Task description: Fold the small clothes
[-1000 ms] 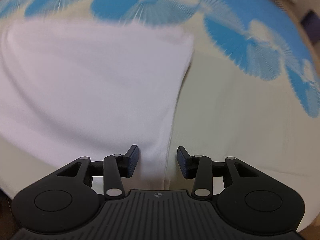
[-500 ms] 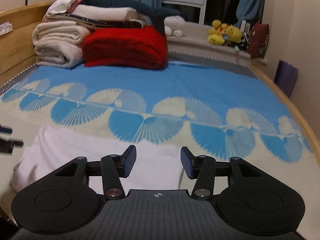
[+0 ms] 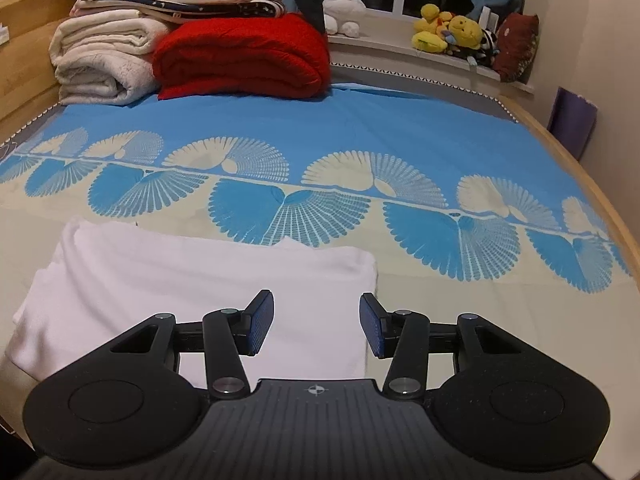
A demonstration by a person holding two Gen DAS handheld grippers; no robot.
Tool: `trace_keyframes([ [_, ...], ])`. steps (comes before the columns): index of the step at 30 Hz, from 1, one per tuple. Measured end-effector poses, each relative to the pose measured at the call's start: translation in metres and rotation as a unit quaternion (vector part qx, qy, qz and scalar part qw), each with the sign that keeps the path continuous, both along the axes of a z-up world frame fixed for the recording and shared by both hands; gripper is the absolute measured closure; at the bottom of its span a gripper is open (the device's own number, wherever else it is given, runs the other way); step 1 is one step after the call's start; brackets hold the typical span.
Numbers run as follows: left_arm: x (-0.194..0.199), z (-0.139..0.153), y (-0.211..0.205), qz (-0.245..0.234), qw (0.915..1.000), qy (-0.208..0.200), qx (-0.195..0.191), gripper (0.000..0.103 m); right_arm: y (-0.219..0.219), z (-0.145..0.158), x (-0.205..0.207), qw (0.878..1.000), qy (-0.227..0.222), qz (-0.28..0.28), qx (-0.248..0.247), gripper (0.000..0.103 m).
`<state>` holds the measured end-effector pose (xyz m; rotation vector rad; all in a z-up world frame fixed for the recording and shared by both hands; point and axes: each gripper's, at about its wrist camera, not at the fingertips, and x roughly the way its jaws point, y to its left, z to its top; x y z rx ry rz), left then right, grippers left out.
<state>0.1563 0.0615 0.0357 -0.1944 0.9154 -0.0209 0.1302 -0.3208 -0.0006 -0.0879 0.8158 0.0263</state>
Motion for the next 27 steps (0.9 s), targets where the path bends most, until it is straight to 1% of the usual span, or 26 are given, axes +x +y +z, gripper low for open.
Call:
trace_keyframes([
  [2, -0.006, -0.018, -0.007, -0.018, 0.9997, 0.016, 0.007, 0.067, 0.002, -0.002, -0.001, 1.0, 0.005, -0.001, -0.008, 0.054],
  [4, -0.011, -0.042, -0.005, -0.019, 0.9991, 0.038, -0.003, 0.067, 0.002, -0.003, -0.002, 1.0, 0.01, -0.001, -0.011, 0.054],
  [6, -0.015, -0.063, 0.002, -0.003, 0.998, 0.059, -0.021, 0.067, -0.002, -0.004, -0.004, 1.0, 0.014, -0.006, -0.01, 0.054],
  [9, -0.02, -0.089, 0.021, 0.031, 0.9936, 0.092, -0.057, 0.065, -0.011, -0.005, -0.005, 1.0, 0.02, -0.021, -0.008, 0.054],
  [10, -0.021, -0.097, 0.027, 0.039, 0.9917, 0.103, -0.066, 0.061, -0.014, -0.005, -0.005, 0.999, 0.022, -0.026, -0.006, 0.053],
  [11, -0.021, -0.104, 0.03, 0.044, 0.9898, 0.114, -0.073, 0.055, -0.017, -0.005, -0.006, 0.999, 0.024, -0.031, -0.004, 0.053],
  [12, -0.02, -0.111, 0.033, 0.048, 0.9877, 0.128, -0.076, 0.052, -0.02, -0.006, -0.006, 0.999, 0.025, -0.036, -0.003, 0.053],
  [13, -0.02, -0.117, 0.037, 0.052, 0.9857, 0.141, -0.077, 0.047, -0.021, -0.006, -0.005, 0.999, 0.026, -0.04, -0.003, 0.053],
  [14, -0.019, -0.12, 0.039, 0.056, 0.9846, 0.147, -0.076, 0.041, -0.022, -0.007, -0.005, 0.999, 0.028, -0.043, -0.003, 0.053],
  [15, -0.019, -0.124, 0.043, 0.063, 0.9833, 0.153, -0.076, 0.038, -0.023, -0.008, -0.006, 0.999, 0.029, -0.045, -0.005, 0.053],
  [20, -0.018, -0.127, 0.057, 0.086, 0.977, 0.157, -0.115, 0.028, -0.022, -0.011, -0.005, 0.998, 0.036, -0.049, -0.011, 0.053],
  [22, -0.018, -0.127, 0.058, 0.092, 0.977, 0.154, -0.114, 0.028, -0.021, -0.013, -0.005, 0.998, 0.037, -0.047, -0.016, 0.053],
  [24, -0.017, -0.124, 0.059, 0.106, 0.9782, 0.146, -0.103, 0.028, -0.021, -0.013, -0.005, 0.998, 0.04, -0.047, -0.021, 0.053],
  [25, -0.017, -0.124, 0.062, 0.117, 0.978, 0.143, -0.099, 0.028, -0.021, -0.014, -0.005, 0.998, 0.04, -0.048, -0.022, 0.053],
  [27, -0.017, -0.123, 0.068, 0.134, 0.9756, 0.14, -0.104, 0.028, -0.024, -0.014, -0.005, 0.998, 0.042, -0.053, -0.021, 0.053],
])
